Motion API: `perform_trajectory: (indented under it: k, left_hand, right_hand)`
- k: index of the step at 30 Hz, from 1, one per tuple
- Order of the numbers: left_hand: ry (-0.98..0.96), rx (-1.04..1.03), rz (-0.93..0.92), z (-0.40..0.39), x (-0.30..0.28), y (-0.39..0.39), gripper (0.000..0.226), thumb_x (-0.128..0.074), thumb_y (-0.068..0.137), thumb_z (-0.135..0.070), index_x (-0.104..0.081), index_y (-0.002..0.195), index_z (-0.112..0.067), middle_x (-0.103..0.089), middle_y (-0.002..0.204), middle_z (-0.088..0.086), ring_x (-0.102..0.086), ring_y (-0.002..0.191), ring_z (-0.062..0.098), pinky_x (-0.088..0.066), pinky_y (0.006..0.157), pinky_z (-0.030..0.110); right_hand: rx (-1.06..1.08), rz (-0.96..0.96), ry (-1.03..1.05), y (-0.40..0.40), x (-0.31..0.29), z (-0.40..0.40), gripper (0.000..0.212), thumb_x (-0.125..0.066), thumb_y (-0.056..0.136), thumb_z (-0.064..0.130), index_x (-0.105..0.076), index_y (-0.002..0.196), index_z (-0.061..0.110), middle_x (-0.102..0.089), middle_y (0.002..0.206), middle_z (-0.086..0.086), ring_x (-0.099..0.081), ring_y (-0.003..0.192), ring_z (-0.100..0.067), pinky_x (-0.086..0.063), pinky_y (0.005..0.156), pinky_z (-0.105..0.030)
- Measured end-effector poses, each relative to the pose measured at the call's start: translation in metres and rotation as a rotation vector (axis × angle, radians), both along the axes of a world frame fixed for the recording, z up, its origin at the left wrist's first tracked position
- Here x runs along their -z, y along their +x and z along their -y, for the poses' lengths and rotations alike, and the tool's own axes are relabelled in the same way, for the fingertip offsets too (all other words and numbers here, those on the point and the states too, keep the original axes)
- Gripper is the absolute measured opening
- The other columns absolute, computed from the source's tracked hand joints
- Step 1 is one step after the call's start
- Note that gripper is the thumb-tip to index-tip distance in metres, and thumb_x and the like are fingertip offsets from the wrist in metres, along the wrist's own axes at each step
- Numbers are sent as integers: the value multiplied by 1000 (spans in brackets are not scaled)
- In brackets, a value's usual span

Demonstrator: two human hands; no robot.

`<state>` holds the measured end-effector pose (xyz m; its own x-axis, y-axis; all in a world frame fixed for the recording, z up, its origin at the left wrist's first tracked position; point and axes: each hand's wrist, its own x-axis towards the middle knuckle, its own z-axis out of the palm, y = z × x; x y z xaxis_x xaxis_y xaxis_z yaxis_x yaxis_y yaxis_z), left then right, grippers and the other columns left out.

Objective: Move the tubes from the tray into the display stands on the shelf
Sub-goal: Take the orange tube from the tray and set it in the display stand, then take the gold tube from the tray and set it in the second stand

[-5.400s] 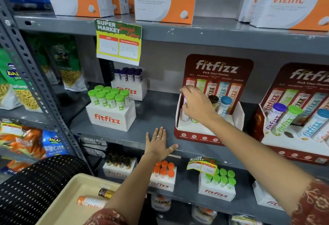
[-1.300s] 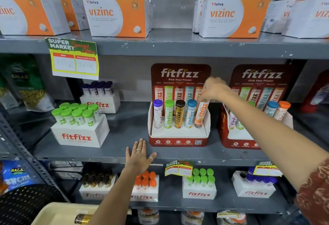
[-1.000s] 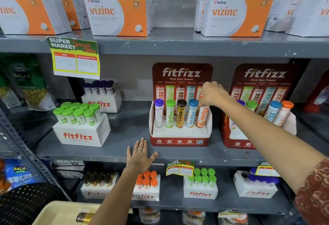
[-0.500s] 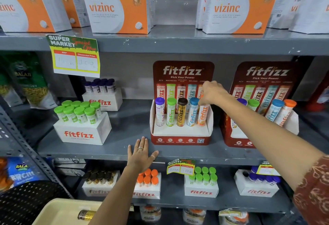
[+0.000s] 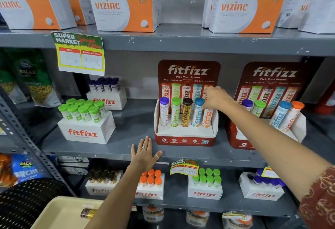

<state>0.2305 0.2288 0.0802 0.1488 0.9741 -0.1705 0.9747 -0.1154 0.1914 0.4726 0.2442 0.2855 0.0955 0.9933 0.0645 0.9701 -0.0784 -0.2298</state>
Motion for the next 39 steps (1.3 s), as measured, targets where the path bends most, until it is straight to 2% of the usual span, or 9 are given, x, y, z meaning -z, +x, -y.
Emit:
perform_trajectory:
  k: [3, 6, 9, 12, 15, 20, 25, 34, 39]
  left_hand:
    - [16, 12, 41, 3, -5, -5, 73, -22, 96, -58, 3, 150, -15, 4, 160, 3, 4, 147, 22, 8, 116, 52]
    - [180, -46, 87, 14, -6, -21, 66, -26, 98, -51, -10, 150, -14, -7, 160, 4, -3, 147, 20, 2, 118, 50]
    - [306, -103, 83, 30, -1, -48, 62, -28, 99, -47, -15, 149, -13, -12, 160, 4, -4, 147, 20, -2, 119, 45]
    - [345, -128, 51, 48, 12, -82, 62, -32, 99, -42, -14, 149, -9, -9, 159, 6, -2, 147, 21, -3, 119, 43]
    - [322, -193, 55, 69, 29, -118, 62, -37, 98, -39, -20, 148, -6, -14, 158, 10, -8, 147, 25, -8, 118, 45]
    - [108, -334, -44, 106, 74, -172, 67, -26, 98, -47, -9, 149, -7, -3, 160, 8, -2, 147, 22, -10, 118, 43]
    - [-113, -442, 21, 139, 121, -207, 72, -30, 98, -48, -1, 150, -7, 5, 160, 7, 2, 147, 22, -10, 118, 46]
    - [-301, -533, 16, 174, 193, -228, 85, -40, 92, -54, 2, 149, -7, 4, 160, 7, -2, 147, 23, -13, 116, 48]
    - [-335, -540, 19, 181, 214, -229, 90, -34, 91, -61, 9, 148, -6, 11, 160, 7, 4, 147, 23, -8, 116, 51]
  right_hand:
    - [-75, 68, 151, -19, -1, 12, 41, -65, 80, 4, -55, 119, 6, -59, 116, -16, -59, 101, -31, -48, 73, -33]
    - [-180, 83, 332, -51, 6, 25, 38, -59, 81, -2, -58, 118, 5, -62, 116, -17, -59, 105, -33, -50, 80, -38]
    - [-317, 114, 364, -86, 28, 28, 34, -51, 83, -4, -60, 115, 5, -62, 117, -16, -57, 107, -32, -50, 85, -42]
    - [-445, 151, 346, -125, 58, 30, 30, -46, 84, -2, -60, 110, 6, -60, 114, -14, -57, 105, -32, -49, 80, -42]
    - [-577, 190, 272, -165, 91, 33, 32, -45, 81, -5, -58, 108, 6, -59, 111, -13, -55, 104, -31, -48, 81, -41]
    - [-709, 163, 112, -232, 149, 44, 24, -44, 83, -5, -56, 103, 3, -57, 110, -14, -53, 106, -31, -49, 74, -41]
    - [-845, 161, -36, -288, 207, 55, 26, -42, 87, 2, -57, 108, 4, -58, 116, -15, -54, 111, -31, -47, 85, -40]
    - [-740, 212, -463, -337, 300, 77, 23, -47, 87, 4, -59, 106, 0, -61, 113, -21, -60, 103, -38, -51, 79, -41]
    - [-676, 301, -530, -347, 335, 88, 25, -47, 89, 1, -58, 112, 2, -63, 115, -18, -61, 105, -32, -51, 82, -36]
